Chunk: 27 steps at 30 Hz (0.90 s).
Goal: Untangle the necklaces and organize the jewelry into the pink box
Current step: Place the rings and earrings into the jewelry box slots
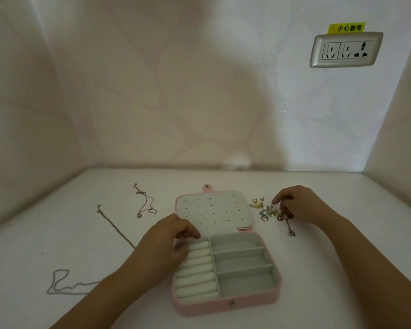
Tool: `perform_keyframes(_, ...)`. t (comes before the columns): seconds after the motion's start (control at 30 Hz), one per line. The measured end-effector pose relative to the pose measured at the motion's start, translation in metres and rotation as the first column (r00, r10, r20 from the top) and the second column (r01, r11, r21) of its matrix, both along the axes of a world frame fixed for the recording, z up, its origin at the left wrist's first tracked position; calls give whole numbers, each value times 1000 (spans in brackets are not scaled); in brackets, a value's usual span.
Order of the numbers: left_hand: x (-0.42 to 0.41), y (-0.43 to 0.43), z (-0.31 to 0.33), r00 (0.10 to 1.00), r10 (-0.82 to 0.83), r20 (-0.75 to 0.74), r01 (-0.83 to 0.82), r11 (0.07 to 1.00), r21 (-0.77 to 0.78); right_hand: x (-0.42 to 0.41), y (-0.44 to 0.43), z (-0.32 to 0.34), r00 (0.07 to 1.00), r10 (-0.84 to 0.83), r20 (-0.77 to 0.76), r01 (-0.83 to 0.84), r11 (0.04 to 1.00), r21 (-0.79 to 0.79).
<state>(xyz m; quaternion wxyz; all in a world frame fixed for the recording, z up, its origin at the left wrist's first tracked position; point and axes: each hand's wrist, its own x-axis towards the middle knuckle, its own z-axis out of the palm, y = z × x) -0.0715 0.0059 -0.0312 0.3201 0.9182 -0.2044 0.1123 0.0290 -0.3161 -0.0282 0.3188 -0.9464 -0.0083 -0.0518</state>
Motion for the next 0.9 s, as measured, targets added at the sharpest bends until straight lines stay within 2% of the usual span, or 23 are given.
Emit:
perform_keyframes(0.13, 1, 0, -1, 999, -22, -27, 21, 999, -39, 0, -1, 1, 1000, -4, -25, 4, 1000, -5)
perform_keyframes(0.23, 2, 0, 0, 998, -30, -46, 28, 998, -51, 1, 5, -2, 997, -34, 73, 34, 999, -11)
perform_keyframes(0.3, 2, 0, 0, 998, -35, -60, 31, 998, -58, 2, 14, -6, 992, 31, 123, -29, 999, -21)
perform_keyframes(0.4, 2, 1, 1, 997, -38, -71, 34, 998, -61, 0, 26, -6, 987, 137, 81, -136, 991, -18)
perform_keyframes(0.57, 3, 1, 0, 997, -54, -63, 51, 997, -52, -5, 24, 10, 970, 196, 145, -186, 980, -74)
perform_keyframes(0.73, 3, 2, -1, 996, -57, -75, 54, 997, -51, -15, 23, 18, 946, 325, 8, -316, 924, -214)
perform_keyframes(0.83, 3, 2, -1, 996, -60, -74, 56, 997, -44, -14, 24, 14, 954, 299, -30, -294, 909, -295)
perform_keyframes(0.9, 4, 2, -1, 996, -60, -73, 57, 998, -40, -13, 23, 14, 958, 283, -39, -282, 915, -287)
